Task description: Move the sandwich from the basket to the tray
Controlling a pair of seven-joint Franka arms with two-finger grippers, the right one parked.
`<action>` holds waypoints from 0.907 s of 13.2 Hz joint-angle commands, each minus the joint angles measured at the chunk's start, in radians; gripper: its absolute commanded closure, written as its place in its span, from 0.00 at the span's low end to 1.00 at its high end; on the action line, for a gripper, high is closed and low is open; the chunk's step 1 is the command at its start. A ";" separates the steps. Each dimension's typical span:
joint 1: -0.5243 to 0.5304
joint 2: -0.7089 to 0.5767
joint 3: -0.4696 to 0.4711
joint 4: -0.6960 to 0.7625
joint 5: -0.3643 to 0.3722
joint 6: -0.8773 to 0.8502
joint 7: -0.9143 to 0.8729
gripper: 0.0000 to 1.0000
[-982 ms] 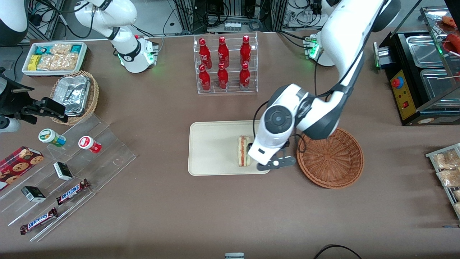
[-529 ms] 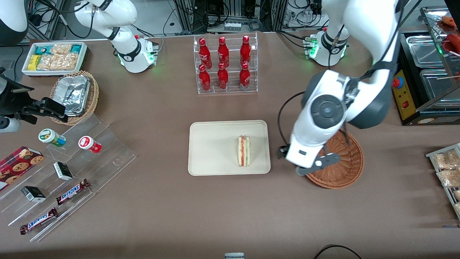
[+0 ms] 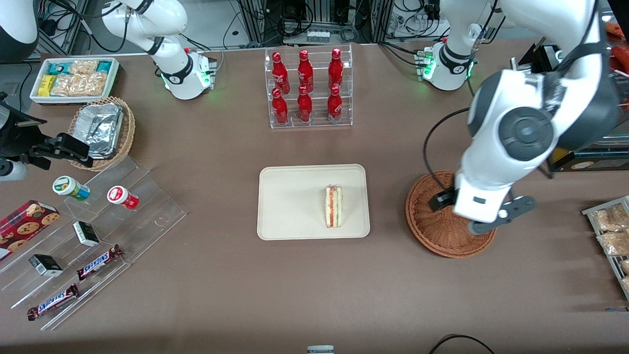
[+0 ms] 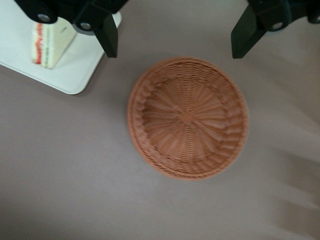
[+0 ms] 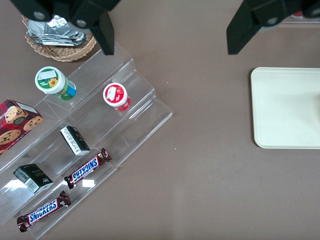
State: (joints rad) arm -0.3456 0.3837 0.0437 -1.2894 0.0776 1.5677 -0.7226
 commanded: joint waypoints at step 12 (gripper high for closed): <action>-0.007 -0.238 0.208 -0.155 -0.067 -0.123 0.270 0.00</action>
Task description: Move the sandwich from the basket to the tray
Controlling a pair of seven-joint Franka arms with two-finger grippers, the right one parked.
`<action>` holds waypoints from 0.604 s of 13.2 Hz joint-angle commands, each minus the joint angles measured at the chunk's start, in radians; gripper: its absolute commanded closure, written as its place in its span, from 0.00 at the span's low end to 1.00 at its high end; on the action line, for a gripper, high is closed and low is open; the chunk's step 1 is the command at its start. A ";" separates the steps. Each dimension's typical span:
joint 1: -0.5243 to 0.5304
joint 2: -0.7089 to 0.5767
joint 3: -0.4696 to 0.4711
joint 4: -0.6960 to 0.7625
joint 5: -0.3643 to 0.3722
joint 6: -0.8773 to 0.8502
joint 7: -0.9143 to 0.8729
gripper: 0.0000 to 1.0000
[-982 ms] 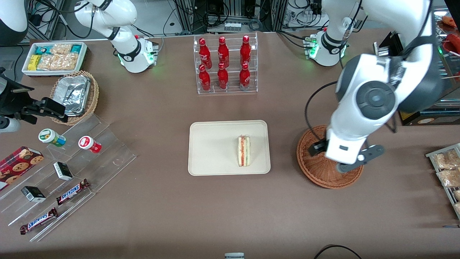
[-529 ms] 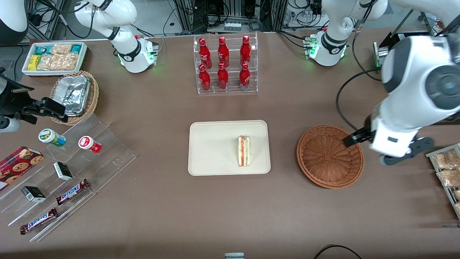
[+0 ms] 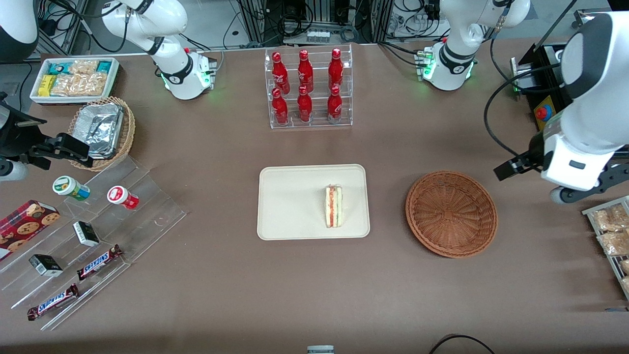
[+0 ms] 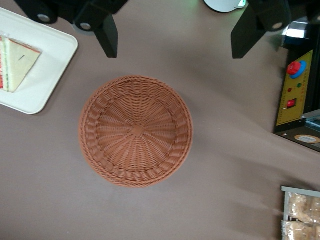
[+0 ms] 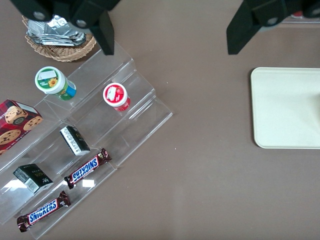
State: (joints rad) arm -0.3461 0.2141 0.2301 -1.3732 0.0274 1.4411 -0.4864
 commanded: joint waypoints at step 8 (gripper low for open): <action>-0.005 -0.266 0.025 -0.276 0.000 0.018 0.084 0.00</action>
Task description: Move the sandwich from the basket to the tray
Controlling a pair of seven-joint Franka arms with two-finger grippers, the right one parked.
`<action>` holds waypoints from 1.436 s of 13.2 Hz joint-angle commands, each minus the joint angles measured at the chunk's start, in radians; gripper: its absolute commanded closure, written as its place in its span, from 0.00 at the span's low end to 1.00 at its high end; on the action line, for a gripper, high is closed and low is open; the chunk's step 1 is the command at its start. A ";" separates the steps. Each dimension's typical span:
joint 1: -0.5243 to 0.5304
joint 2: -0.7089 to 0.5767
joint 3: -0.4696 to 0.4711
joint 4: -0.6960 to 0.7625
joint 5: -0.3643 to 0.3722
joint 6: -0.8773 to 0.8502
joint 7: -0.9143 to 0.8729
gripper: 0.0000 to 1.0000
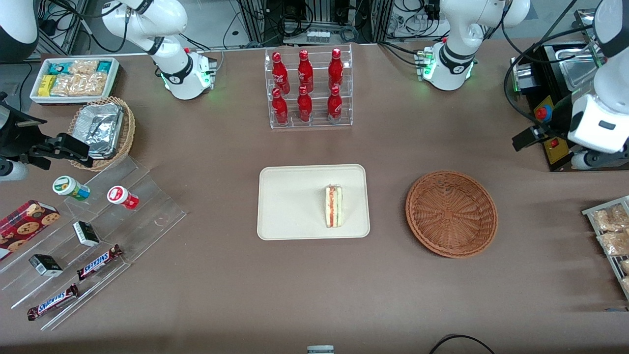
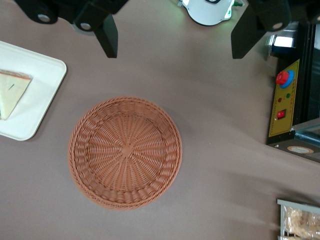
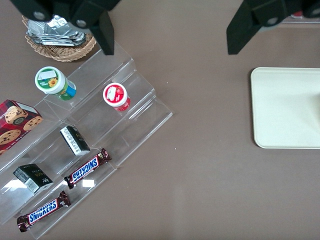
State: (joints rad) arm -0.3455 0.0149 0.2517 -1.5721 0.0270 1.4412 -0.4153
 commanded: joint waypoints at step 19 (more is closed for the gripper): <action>0.376 -0.050 -0.276 -0.025 -0.015 0.033 0.199 0.00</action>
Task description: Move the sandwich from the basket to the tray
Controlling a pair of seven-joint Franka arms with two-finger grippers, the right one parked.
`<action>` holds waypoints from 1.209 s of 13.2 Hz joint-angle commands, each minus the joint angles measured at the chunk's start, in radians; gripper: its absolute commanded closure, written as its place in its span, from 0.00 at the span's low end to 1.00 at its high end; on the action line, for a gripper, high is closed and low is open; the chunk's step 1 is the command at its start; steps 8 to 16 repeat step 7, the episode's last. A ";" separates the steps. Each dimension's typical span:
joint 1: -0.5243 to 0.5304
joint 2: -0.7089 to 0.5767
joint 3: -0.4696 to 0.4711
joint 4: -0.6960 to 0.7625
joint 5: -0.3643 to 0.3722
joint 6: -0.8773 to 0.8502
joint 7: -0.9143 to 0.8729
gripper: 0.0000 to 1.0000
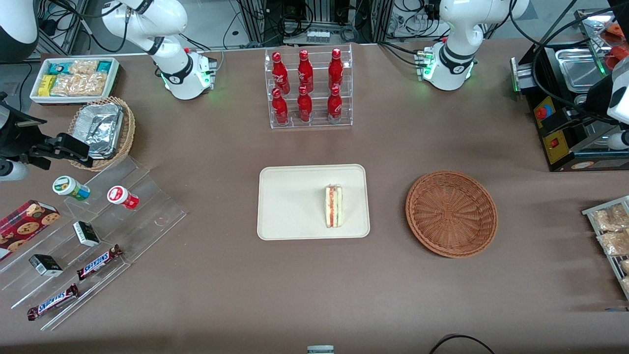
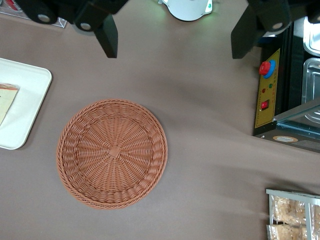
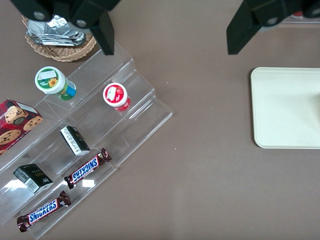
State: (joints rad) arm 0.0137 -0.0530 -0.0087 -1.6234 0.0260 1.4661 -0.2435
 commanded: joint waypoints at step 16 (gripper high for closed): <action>0.014 0.076 -0.019 0.056 -0.014 0.046 0.082 0.00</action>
